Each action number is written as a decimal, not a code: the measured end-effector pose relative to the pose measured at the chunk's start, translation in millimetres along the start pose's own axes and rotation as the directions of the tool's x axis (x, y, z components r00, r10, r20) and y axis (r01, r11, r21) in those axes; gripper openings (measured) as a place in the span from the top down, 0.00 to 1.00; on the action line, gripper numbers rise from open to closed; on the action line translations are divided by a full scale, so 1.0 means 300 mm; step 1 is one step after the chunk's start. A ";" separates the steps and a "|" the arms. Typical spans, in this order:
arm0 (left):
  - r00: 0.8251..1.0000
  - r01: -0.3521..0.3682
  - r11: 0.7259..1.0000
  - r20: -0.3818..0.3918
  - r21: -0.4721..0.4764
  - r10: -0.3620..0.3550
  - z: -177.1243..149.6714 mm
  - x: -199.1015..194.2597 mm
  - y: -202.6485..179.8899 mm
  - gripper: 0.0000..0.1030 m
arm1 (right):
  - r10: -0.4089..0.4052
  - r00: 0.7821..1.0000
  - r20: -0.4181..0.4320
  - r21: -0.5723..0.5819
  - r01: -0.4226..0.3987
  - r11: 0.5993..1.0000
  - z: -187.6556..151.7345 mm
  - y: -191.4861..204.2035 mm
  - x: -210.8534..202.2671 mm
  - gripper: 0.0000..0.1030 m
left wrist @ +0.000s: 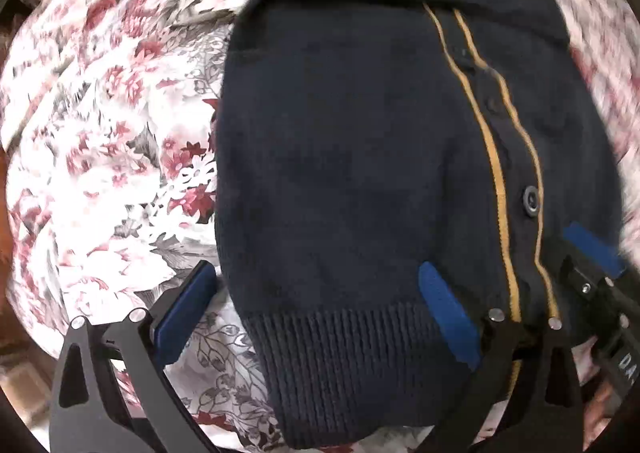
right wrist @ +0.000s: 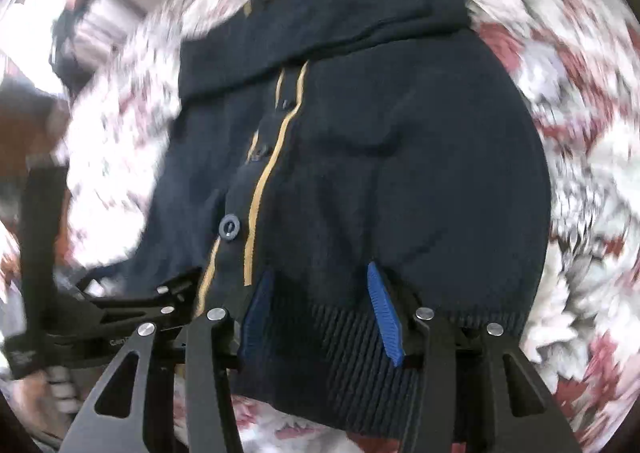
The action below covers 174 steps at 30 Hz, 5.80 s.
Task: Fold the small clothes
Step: 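Release the cardigan and lift both grippers away, then grasp the ribbed hem of the navy cardigan with both grippers, then lift the held hem and fold it toward the collar with both grippers, then lower the hem onto the collar and open both grippers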
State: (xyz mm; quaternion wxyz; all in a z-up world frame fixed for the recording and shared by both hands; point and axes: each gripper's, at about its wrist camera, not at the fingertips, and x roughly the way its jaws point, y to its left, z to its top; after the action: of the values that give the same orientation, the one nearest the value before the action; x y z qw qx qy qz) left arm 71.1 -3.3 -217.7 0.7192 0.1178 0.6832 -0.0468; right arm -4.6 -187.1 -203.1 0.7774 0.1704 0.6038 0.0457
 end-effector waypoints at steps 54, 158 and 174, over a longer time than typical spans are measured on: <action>0.917 0.398 0.912 0.080 -0.103 -0.391 -0.076 -0.009 0.136 0.20 | 0.142 0.975 0.170 0.300 -0.189 0.935 -0.130 -0.292 -0.186 0.64; 0.869 0.424 0.882 0.366 -0.205 -0.333 0.820 0.015 0.262 0.91 | 0.331 0.862 0.384 0.386 -0.475 0.791 0.812 -0.349 0.154 0.86; 0.836 0.415 0.863 0.494 -0.289 -0.237 0.776 -0.080 0.375 0.27 | 0.319 0.828 0.461 0.390 -0.511 0.766 0.798 -0.379 0.083 0.53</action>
State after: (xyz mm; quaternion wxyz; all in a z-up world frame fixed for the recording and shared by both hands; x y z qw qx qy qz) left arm 321.4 49.1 -173.1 0.8446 -0.1600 0.5072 -0.0618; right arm 215.3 -337.1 -211.4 0.7746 0.5018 0.3838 0.0298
